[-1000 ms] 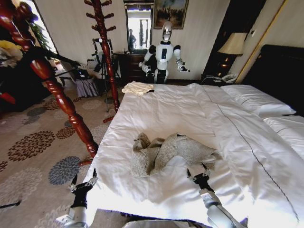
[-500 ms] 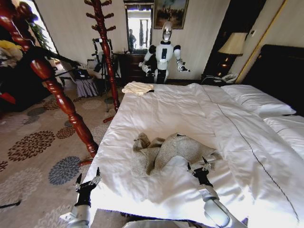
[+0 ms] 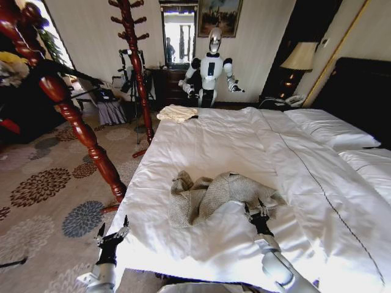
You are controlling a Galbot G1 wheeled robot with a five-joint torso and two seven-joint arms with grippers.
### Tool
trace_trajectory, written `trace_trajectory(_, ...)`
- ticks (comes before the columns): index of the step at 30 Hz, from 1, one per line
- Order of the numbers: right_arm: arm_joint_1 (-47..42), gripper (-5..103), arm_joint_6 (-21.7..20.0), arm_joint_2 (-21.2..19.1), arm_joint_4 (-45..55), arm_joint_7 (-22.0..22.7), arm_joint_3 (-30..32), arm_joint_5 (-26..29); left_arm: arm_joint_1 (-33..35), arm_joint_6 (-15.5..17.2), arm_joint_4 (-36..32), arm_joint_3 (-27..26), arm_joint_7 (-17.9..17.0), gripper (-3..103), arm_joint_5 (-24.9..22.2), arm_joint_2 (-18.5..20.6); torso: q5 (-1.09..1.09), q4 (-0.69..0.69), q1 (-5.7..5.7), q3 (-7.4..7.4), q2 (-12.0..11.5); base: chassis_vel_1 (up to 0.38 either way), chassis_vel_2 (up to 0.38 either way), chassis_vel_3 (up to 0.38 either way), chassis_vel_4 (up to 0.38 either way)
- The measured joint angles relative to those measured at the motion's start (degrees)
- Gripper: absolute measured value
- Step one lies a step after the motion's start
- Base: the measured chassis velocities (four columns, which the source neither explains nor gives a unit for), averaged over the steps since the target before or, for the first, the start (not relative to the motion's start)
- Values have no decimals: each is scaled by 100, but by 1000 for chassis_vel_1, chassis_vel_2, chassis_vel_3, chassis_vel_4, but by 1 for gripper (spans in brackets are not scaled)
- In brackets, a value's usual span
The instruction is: Pick up the clothes from the bed and hang them on the clothes hanger.
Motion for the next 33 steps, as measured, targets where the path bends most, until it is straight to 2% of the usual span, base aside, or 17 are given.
trace_trajectory(3,-110,58,88,-9,40,-52,-44,-95,-26,-1,24,-4,0,100,-14,3,0,-1,0,0,0,0,0,0,0)
trace_trajectory(5,-126,58,113,-9,40,-66,-54,-130,-31,-1,32,-4,0,100,-15,3,0,-1,0,0,0,0,0,0,0)
trace_trajectory(7,-152,69,231,15,-6,-126,-68,-299,-46,-1,54,4,-2,100,-16,-1,0,-1,0,0,0,0,0,0,0)
trace_trajectory(9,-152,69,272,27,-35,-145,-68,-354,-49,-1,62,10,-2,100,-16,-3,0,0,0,0,0,0,0,0,0)
trace_trajectory(10,-152,79,301,35,-54,-159,-68,-384,-50,-2,68,12,-2,100,-15,-4,0,-1,0,0,0,0,0,0,0)
trace_trajectory(12,-150,90,316,41,-82,-167,-68,-399,-51,-3,76,10,-2,100,-14,-3,0,0,0,0,0,0,0,0,0)
trace_trajectory(16,-119,97,318,49,-121,-170,-67,-403,-52,-5,77,-1,-3,100,-14,2,0,-1,0,0,0,0,0,0,0)
trace_trajectory(18,-71,88,314,71,-155,-164,-48,-385,-51,-6,78,-2,-4,100,-14,3,0,0,0,0,0,0,0,0,0)
trace_trajectory(20,-55,88,310,79,-167,-160,-38,-371,-50,-6,78,-2,-4,100,-15,2,0,0,0,0,0,0,0,0,0)
trace_trajectory(21,-31,77,303,90,-192,-150,-26,-341,-50,-7,78,-1,-6,100,-13,1,0,-1,0,0,0,0,0,0,0)
trace_trajectory(22,-9,71,293,96,-218,-139,-20,-312,-49,-7,79,0,-6,100,-11,1,0,0,0,0,0,0,0,0,0)
trace_trajectory(24,0,71,288,97,-232,-136,-17,-305,-49,-7,78,1,-6,100,-10,1,0,0,0,0,0,0,0,0,0)
trace_trajectory(27,37,54,238,89,-292,-125,-11,-285,-40,-7,74,-2,-6,100,-9,8,1,0,0,0,0,0,0,0,0)
trace_trajectory(29,39,54,212,72,-299,-126,-17,-276,-38,-7,70,-7,-6,100,-11,13,0,0,0,0,0,0,0,0,0)
trace_trajectory(30,38,43,188,48,-301,-132,-25,-271,-33,-7,62,-13,-6,100,-13,19,0,0,0,0,0,0,0,0,0)
trace_trajectory(32,37,43,178,35,-306,-136,-29,-271,-28,-7,58,-16,-6,100,-15,23,0,0,0,0,0,0,0,0,0)
trace_trajectory(33,37,38,170,21,-317,-140,-31,-273,-23,-7,55,-18,-6,100,-16,27,0,0,0,0,0,0,0,0,0)
